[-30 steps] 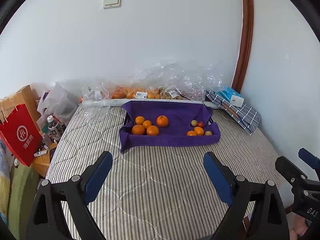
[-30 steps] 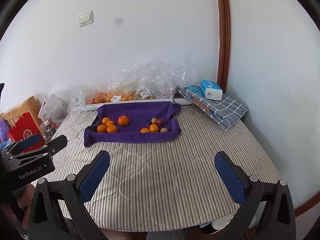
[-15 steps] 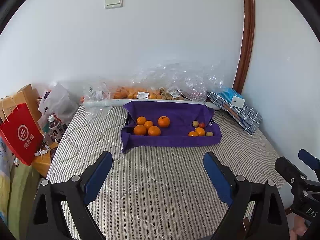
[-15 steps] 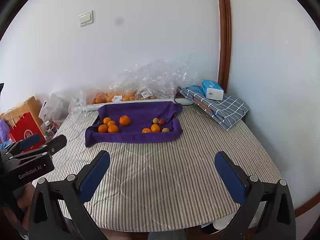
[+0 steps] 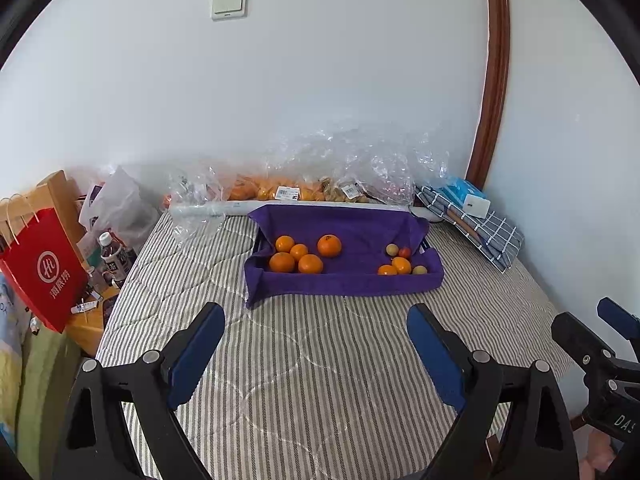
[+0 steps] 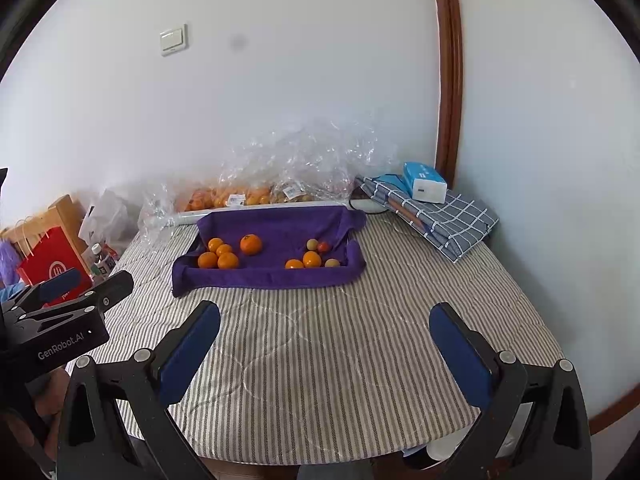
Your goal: Organize fruits
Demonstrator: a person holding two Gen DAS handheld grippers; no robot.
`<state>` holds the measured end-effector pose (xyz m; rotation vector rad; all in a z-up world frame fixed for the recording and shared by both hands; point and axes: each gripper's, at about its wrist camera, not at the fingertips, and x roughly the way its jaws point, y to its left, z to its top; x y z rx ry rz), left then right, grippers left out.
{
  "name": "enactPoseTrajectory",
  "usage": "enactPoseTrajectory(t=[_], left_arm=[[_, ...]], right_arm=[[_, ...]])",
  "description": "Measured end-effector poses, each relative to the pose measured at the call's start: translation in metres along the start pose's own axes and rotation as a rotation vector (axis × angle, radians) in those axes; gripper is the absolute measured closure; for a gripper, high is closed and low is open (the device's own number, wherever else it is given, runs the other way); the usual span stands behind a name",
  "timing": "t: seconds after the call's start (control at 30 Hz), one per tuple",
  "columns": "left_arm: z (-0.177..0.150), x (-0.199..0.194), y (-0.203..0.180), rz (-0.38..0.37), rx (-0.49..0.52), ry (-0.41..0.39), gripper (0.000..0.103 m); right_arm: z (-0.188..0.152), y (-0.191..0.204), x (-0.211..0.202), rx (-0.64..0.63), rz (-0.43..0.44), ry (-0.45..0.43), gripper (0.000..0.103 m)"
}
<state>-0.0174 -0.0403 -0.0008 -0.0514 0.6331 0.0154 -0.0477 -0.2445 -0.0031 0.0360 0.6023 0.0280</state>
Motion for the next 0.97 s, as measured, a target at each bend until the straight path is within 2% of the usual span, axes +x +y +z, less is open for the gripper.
enactPoseTrajectory(t=[0.8, 0.83, 0.9, 0.97], left_arm=[[0.004, -0.0028, 0.0017, 0.0, -0.016, 0.007, 0.01], [0.0043, -0.0038, 0.0013, -0.016, -0.01, 0.002, 0.01], [0.0044, -0.0067, 0.0009, 0.017, -0.01, -0.023, 0.01], [0.004, -0.0059, 0.0008, 0.007, 0.001, -0.024, 0.01]], right_arm=[[0.0007, 0.0004, -0.0017, 0.005, 0.003, 0.003, 0.0], [0.0005, -0.0001, -0.0014, 0.007, 0.004, 0.005, 0.0], [-0.0003, -0.0005, 0.0003, 0.005, 0.002, 0.006, 0.0], [-0.001, -0.0007, 0.0025, 0.008, 0.003, 0.01, 0.0]])
